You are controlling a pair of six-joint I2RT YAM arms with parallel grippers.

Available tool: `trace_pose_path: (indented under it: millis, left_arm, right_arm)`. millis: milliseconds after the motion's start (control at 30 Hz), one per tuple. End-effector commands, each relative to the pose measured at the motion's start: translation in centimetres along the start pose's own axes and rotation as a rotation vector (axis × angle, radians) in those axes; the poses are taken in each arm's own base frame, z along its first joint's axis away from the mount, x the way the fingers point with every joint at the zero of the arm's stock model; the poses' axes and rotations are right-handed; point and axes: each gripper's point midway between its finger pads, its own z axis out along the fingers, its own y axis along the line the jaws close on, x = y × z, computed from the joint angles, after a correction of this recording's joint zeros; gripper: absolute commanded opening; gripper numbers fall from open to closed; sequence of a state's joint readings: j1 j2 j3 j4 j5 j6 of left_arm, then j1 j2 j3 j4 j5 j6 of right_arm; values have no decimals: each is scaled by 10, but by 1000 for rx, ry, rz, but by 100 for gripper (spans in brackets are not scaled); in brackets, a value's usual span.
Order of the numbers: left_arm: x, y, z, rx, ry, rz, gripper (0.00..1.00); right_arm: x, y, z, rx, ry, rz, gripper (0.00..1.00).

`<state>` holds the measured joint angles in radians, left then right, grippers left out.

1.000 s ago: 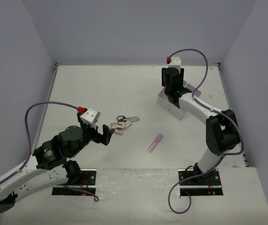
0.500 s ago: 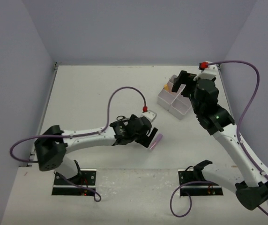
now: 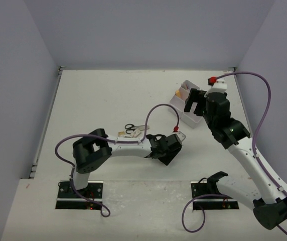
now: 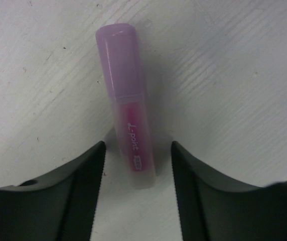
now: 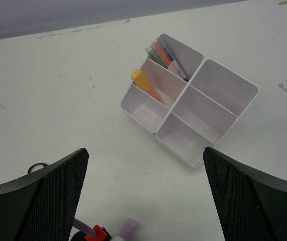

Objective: Sort the stationery into containers
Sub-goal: Pick up the pen from the center of the board.

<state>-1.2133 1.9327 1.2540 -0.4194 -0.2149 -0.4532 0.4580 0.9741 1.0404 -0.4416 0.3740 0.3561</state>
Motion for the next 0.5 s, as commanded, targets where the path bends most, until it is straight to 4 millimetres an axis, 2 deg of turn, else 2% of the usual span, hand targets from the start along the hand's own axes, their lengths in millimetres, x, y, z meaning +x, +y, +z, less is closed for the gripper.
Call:
trace_pose_path:
  millis: [0, 33, 100, 167, 200, 300, 367, 467]
  left_arm:
    - [5, -5, 7, -1, 35, -3, 49]
    - [11, -2, 8, -12, 47, -5, 40]
    - [17, 3, 9, -32, 56, -7, 29]
    - [25, 13, 8, -66, 68, -16, 6]
    - [24, 18, 2, -79, 55, -26, 2]
    - [7, 33, -22, -116, -48, -63, 0]
    - [-10, 46, -48, -136, -162, -96, 0]
    - [-39, 81, -101, -225, -402, -149, 0]
  right_arm:
    - [-9, -1, -9, -16, -37, 14, 98]
    - [-11, -1, -11, -19, -45, 18, 98]
    - [-13, 0, -15, -32, -58, 29, 98]
    - [-16, 4, -20, -66, -72, 42, 97]
    - [-17, 7, -22, -89, -73, 46, 97]
    - [-20, 18, -28, -159, -90, 59, 98]
    - [-23, 24, -33, -205, -109, 80, 98]
    - [-21, 57, -48, -410, -106, 119, 98]
